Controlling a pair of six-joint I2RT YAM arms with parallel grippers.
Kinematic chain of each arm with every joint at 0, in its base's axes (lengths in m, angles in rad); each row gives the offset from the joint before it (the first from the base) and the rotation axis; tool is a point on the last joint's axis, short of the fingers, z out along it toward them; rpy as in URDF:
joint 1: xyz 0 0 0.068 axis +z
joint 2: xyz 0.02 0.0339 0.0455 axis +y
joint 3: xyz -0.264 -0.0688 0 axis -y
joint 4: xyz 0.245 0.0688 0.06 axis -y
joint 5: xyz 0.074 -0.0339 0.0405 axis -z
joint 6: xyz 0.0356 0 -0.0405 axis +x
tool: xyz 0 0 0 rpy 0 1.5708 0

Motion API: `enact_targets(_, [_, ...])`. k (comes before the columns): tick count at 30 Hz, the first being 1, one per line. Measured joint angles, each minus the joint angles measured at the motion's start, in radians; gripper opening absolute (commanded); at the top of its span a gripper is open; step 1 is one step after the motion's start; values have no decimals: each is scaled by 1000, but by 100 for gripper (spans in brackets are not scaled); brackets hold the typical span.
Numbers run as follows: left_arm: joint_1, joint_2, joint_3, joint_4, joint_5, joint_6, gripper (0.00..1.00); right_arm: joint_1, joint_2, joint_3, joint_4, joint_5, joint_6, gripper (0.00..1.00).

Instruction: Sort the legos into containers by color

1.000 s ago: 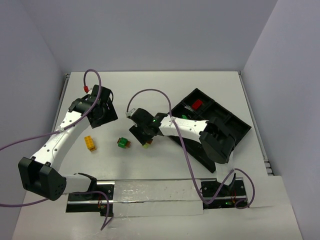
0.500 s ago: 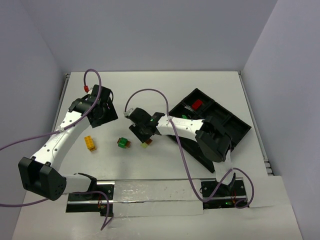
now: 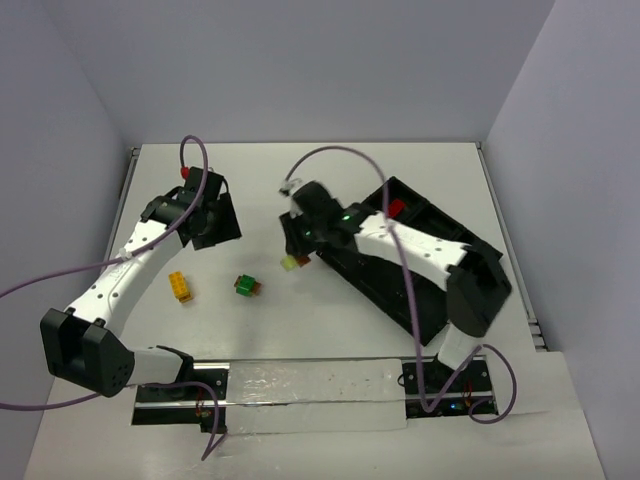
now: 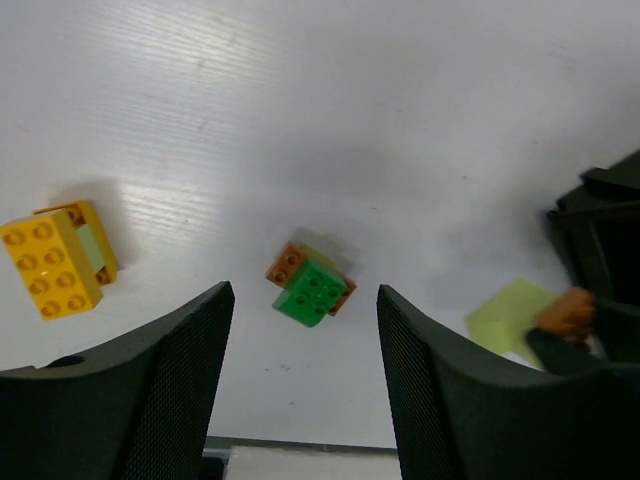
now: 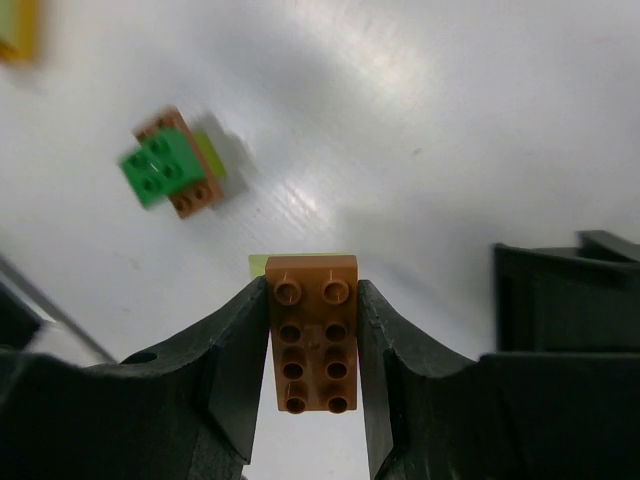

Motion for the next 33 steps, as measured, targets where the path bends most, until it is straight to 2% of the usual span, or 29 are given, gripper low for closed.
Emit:
enact_targets(6, [2,1,0,77,163,39,63,-213,-263,-64,71,-94,153,0])
enact_targets(12, [3,-7,-29,262,423,-8,63,-328,-326,-144,119,-182,307,0])
enact_targets(20, [-1,-51,-243,665,690,-248,58,-334,-326,-182,122,-213,413,0])
enact_targets(28, [-9,-32,-333,985,833,-455,57,-336,-326,-183,156,-261,465,0])
enact_targets(33, [-10,-12,-354,1081,861,-524,54,-336,-326,-183,180,-286,482,0])
